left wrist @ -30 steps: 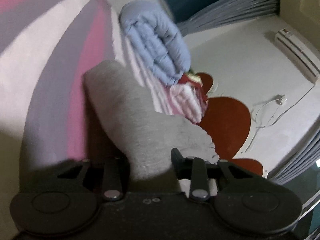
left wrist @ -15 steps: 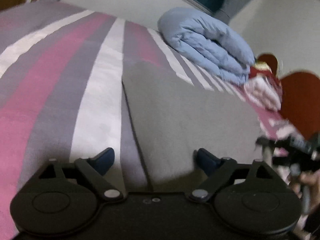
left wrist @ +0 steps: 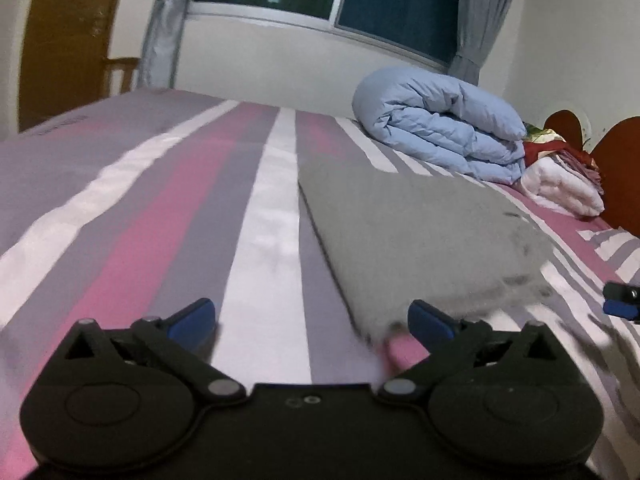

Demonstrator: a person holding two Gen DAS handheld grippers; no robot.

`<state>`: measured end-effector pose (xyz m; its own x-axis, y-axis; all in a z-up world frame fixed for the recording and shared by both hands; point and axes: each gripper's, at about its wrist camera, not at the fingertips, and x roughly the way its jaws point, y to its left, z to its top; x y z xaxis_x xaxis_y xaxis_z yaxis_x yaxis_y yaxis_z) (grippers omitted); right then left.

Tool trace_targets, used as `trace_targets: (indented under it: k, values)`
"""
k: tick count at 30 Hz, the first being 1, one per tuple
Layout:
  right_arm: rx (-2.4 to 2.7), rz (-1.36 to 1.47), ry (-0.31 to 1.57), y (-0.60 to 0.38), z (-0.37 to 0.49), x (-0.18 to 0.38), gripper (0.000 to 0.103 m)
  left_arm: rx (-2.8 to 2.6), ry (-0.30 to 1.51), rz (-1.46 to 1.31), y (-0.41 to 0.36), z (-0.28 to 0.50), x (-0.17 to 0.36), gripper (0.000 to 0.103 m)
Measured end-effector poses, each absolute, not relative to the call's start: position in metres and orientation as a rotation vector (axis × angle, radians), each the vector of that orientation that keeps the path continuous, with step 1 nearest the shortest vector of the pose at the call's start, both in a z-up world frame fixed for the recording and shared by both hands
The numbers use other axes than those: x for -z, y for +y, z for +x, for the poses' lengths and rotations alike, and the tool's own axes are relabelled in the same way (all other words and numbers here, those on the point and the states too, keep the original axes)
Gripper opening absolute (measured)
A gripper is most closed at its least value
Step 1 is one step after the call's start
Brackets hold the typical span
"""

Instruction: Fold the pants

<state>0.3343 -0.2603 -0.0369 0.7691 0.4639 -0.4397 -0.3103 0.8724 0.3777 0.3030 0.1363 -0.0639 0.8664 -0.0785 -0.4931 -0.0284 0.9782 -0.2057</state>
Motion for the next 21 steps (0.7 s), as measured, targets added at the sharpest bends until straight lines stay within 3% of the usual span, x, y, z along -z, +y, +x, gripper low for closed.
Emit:
trace_targets:
  k: [7,11,21]
  values:
    - [-0.425,0.126,0.425,-0.252,0.219,0.029,0.103,0.042,0.443,-0.159,0.103,0.189,0.041,0.097]
    - [-0.361,0.204,0.420,-0.257,0.165,0.030,0.103,0.035,0.347,-0.121,0.077,0.139,0.030,0.097]
    - [-0.345,0.098,0.349,-0.236,0.092,0.013,0.103,0.126,0.320,-0.074,0.031,0.089,0.026,0.097]
